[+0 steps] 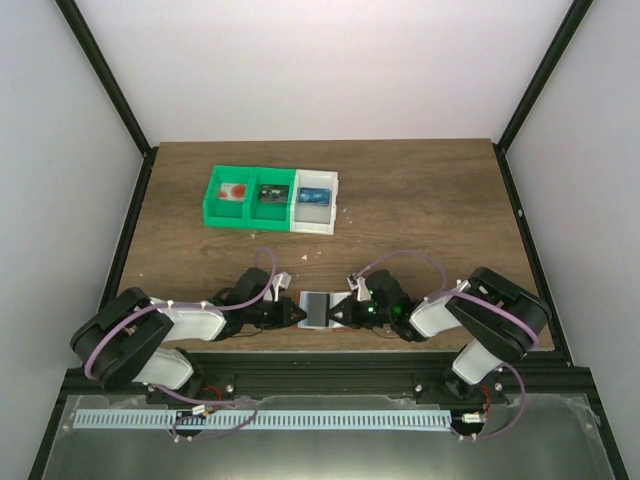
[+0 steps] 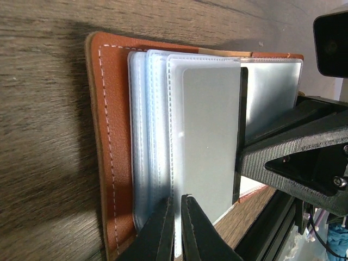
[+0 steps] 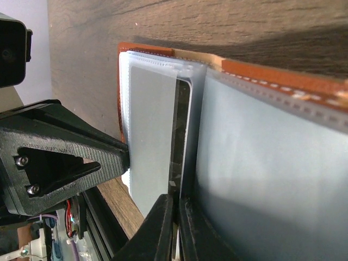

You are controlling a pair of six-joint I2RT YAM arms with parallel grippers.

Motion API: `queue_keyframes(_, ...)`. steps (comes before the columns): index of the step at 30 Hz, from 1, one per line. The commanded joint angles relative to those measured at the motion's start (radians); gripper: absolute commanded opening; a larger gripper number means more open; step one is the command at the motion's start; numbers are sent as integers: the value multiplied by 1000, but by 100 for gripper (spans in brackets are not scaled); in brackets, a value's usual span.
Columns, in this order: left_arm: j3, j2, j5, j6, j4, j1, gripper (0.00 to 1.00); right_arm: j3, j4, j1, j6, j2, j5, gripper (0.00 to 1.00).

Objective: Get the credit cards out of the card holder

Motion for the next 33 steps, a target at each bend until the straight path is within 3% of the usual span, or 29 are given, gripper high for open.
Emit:
queue_keyframes(1,-18,37,-85,12,-89,-3,8,-16,3,-8,-27,-9,-16,4)
queue_keyframes(3,-20,42,-88,10,-86,-3,8,-17,14,-9,-29,-8,-22,1)
queue_keyframes(14,-13,49,-94,4,-101,-4,8,-30,13,-23,-32,-27,-31,0)
queue_keyframes(33,-25,49,-101,-24,-88,-3,8,-28,-184,-53,-62,-165,8,0)
